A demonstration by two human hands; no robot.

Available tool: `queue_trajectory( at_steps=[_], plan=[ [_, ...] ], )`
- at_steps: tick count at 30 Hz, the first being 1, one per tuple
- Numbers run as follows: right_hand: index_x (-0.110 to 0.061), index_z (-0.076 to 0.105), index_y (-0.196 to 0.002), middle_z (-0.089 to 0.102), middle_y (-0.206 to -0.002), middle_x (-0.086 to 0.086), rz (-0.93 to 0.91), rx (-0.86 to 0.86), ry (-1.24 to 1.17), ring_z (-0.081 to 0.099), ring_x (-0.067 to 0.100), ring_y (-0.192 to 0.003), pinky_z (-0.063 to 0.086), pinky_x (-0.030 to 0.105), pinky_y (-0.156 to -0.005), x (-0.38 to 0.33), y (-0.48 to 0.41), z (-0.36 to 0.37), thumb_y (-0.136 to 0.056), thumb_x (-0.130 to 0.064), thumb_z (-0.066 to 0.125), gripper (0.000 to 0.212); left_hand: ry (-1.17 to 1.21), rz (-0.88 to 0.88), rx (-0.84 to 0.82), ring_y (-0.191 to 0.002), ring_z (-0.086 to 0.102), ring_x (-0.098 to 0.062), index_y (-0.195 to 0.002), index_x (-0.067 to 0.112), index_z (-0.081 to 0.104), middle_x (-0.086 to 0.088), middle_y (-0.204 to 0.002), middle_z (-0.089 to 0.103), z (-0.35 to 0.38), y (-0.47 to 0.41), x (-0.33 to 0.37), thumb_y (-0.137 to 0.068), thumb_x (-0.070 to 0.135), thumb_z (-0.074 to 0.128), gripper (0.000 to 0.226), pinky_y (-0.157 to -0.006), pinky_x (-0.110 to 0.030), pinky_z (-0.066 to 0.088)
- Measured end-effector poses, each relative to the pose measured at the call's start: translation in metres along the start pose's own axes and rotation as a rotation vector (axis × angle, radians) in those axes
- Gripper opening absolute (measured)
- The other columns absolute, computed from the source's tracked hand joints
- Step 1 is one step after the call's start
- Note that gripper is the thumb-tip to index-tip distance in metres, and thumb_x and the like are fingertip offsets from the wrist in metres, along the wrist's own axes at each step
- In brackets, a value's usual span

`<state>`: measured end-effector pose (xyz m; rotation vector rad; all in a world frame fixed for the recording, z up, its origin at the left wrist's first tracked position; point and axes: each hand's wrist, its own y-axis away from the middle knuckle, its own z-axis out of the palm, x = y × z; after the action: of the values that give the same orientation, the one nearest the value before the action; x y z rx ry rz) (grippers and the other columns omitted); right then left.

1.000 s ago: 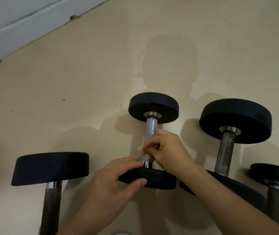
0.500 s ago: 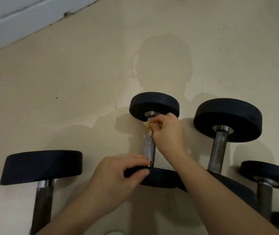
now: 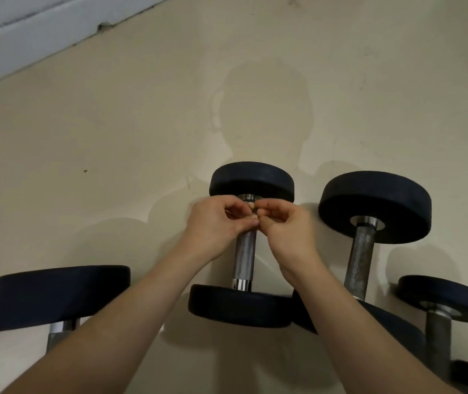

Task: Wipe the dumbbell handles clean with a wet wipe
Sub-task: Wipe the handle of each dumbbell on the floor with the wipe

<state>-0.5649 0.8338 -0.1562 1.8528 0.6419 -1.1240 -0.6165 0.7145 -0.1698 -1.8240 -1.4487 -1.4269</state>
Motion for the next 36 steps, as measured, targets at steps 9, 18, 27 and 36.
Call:
queue_trajectory(
  at_steps=[9,18,27,36],
  plan=[
    [-0.03,0.062,-0.106,0.064,-0.092,-0.007,0.027,-0.337,0.365,0.062,0.005,-0.083,0.052,0.021,-0.07,0.0,0.04,-0.027,-0.087,-0.021,0.064,0.02,-0.235,-0.085,-0.081,-0.065,0.059,0.002,-0.069,0.029,0.065,0.014,-0.069,0.064,-0.006,0.024,0.001,-0.075,0.02,0.078,0.017,-0.063,-0.013,0.044],
    [-0.032,0.059,-0.091,0.063,-0.089,-0.008,-0.043,-0.605,0.655,0.06,0.008,-0.081,0.055,0.033,-0.073,-0.011,0.071,-0.036,-0.06,-0.06,0.073,0.044,-0.031,0.019,0.071,-0.072,0.061,0.001,-0.073,0.023,0.071,0.012,-0.074,0.067,0.007,0.006,0.003,-0.075,0.019,0.078,0.008,-0.065,-0.011,0.046],
    [-0.033,0.063,-0.095,0.064,-0.09,-0.012,-0.101,-0.691,0.967,0.06,0.002,-0.084,0.056,0.032,-0.077,-0.033,0.064,-0.051,-0.065,-0.051,0.076,0.038,-0.08,-0.045,-0.134,-0.071,0.064,0.0,-0.073,0.022,0.071,0.01,-0.076,0.069,0.01,0.021,-0.004,-0.074,0.014,0.079,0.012,-0.068,-0.012,0.052],
    [-0.034,0.053,-0.099,0.053,-0.093,-0.012,-0.451,-0.468,1.308,0.053,0.012,-0.084,0.042,0.037,-0.085,-0.008,0.088,-0.033,-0.076,-0.048,0.058,0.027,-0.242,0.147,-0.152,-0.082,0.061,-0.005,-0.088,0.021,0.074,0.007,-0.091,0.071,0.034,0.006,0.015,-0.079,0.022,0.075,0.009,-0.08,-0.022,0.049]
  ],
)
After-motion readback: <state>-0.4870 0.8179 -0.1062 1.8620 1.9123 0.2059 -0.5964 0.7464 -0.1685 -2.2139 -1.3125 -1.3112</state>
